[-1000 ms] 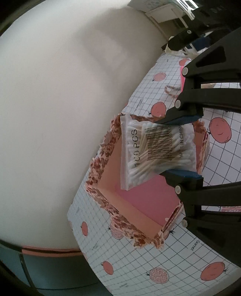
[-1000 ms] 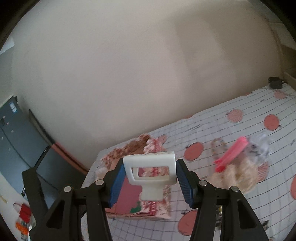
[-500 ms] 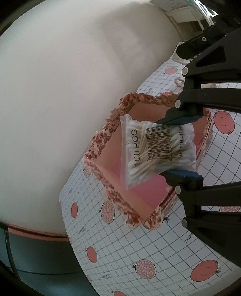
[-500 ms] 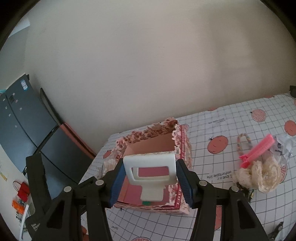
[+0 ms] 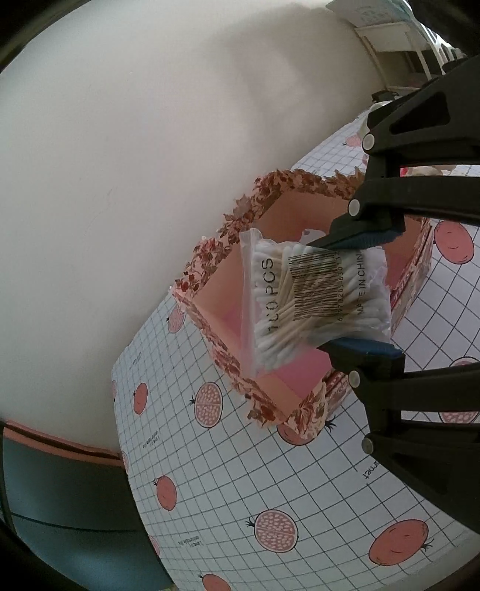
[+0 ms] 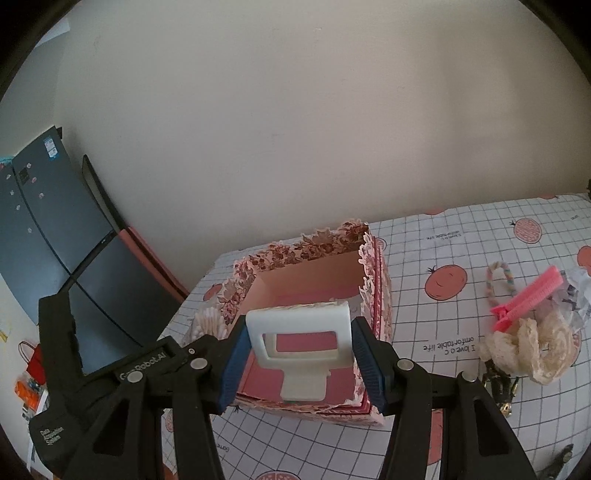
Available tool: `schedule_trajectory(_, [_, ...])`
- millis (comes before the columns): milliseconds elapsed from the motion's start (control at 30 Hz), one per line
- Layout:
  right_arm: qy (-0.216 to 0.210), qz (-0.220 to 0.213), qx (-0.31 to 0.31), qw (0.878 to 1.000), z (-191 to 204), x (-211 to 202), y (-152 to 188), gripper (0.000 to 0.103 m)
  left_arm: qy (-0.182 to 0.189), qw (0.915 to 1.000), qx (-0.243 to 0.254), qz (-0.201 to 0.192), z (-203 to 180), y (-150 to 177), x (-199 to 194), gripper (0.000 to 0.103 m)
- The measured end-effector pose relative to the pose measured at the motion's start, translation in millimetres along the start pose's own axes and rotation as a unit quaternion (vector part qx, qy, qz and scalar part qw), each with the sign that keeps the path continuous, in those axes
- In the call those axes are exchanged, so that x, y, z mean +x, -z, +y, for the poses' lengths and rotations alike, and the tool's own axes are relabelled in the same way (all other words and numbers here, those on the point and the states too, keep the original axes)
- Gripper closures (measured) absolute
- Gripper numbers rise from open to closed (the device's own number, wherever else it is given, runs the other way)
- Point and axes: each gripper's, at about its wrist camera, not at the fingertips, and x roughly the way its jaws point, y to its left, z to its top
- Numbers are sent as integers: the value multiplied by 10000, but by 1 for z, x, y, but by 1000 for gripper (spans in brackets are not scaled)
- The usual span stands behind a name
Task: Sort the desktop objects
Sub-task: 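Carry the white clip in the right gripper while the left carries the cotton-swab pack over the pink box, then open both grippers to drop the swab pack and clip into the box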
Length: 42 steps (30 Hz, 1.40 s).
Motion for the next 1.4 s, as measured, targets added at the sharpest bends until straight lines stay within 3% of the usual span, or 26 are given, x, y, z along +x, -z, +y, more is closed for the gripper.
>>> schedule_trajectory(1167, [208, 346, -48, 9992, -1, 28, 5, 44, -77, 9997, 171, 142, 2, 3, 7, 60])
schedule_trajectory(1300, [278, 340, -32, 9990, -1, 29, 5, 36, -132, 9996, 185, 143, 2, 3, 7, 48])
schedule_trajectory(1400, [291, 360, 10, 9989, -2, 28, 6, 36, -98, 9997, 193, 138, 1, 4, 6, 44])
